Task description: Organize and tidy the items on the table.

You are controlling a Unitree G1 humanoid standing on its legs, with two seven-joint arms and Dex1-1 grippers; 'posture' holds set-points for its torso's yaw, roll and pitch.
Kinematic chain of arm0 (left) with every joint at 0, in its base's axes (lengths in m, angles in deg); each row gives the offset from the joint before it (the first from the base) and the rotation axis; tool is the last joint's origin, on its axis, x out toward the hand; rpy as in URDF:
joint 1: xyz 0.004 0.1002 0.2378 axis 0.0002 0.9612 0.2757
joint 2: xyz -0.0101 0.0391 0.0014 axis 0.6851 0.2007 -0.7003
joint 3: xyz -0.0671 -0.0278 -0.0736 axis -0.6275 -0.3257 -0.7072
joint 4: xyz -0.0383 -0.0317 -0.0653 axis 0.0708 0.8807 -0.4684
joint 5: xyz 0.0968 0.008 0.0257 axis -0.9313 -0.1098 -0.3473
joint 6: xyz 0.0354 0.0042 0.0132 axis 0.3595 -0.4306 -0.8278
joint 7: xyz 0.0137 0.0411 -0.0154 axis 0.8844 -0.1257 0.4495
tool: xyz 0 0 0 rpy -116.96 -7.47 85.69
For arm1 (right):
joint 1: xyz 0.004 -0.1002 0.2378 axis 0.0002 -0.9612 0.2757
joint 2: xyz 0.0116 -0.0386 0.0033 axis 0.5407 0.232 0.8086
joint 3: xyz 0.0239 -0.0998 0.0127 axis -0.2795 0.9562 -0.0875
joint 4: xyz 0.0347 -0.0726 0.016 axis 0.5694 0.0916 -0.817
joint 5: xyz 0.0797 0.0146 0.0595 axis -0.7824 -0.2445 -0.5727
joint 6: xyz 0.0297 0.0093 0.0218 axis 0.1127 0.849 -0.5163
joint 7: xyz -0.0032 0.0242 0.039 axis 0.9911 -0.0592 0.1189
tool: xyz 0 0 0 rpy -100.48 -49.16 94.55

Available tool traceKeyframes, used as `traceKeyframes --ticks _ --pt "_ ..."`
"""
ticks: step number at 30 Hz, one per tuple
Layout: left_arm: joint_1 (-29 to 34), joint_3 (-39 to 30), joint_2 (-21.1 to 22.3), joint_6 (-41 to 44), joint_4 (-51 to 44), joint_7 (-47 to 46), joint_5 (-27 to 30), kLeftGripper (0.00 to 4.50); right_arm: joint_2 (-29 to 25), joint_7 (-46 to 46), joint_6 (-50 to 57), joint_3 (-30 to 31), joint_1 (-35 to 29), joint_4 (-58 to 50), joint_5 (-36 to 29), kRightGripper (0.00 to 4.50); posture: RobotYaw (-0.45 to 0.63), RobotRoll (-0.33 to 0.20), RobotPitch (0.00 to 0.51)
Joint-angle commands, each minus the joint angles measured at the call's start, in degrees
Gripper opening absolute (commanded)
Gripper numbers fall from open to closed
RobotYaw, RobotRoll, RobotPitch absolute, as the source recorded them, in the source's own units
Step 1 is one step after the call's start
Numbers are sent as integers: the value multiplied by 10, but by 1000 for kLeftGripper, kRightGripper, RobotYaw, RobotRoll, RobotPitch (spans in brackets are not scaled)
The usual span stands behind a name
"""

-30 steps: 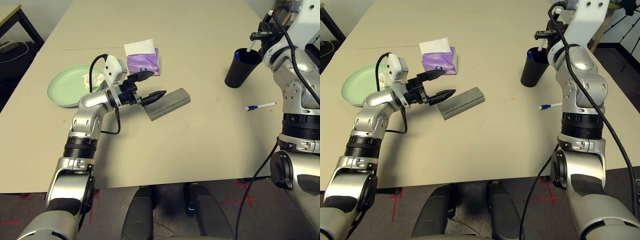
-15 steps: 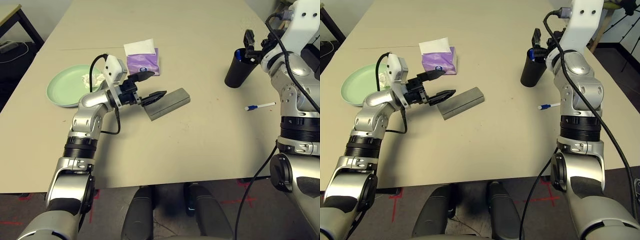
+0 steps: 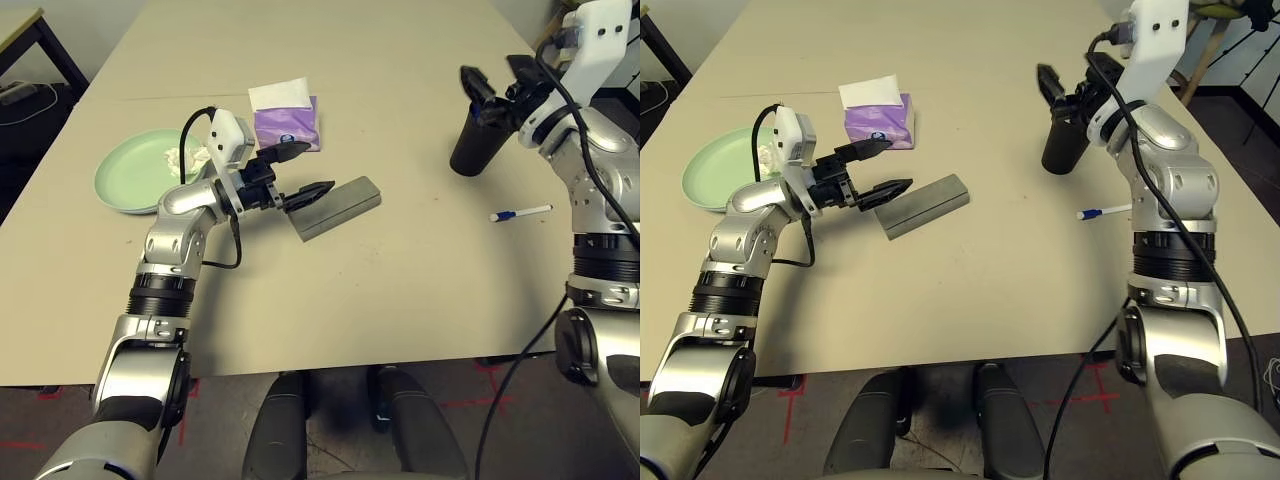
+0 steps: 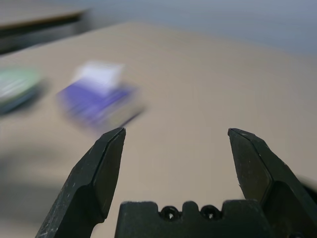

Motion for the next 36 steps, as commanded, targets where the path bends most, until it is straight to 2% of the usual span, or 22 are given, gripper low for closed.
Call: traceKeyframes --ticks 1,6,10,12,17,23,28,36 --pt "17 5 -4 6 -27 4 8 4500 -53 -122 -45 40 -8 48 19 4476 100 0 184" --pt "31 4 -1 13 -45 2 11 4500 -130 -286 -119 150 28 141 108 4476 102 0 193" --pt "36 4 0 20 -56 0 14 4500 -163 -394 -198 234 94 243 197 4476 110 0 200" --pt "38 4 0 23 -61 -1 15 4500 -162 -418 -249 263 135 302 237 4476 119 0 206" --pt "47 4 -1 32 -81 -8 17 4500 -139 -422 -353 295 207 416 305 4476 140 0 215" --pt "62 1 2 42 -101 -15 20 4500 -142 -411 -460 346 261 508 406 4476 156 0 224" --pt "70 -1 3 47 -112 -22 22 4500 -144 -363 -525 382 301 555 485 4476 166 0 233" --pt "87 0 2 54 -133 -33 28 4500 -137 -298 -589 408 323 590 556 4476 176 0 246"
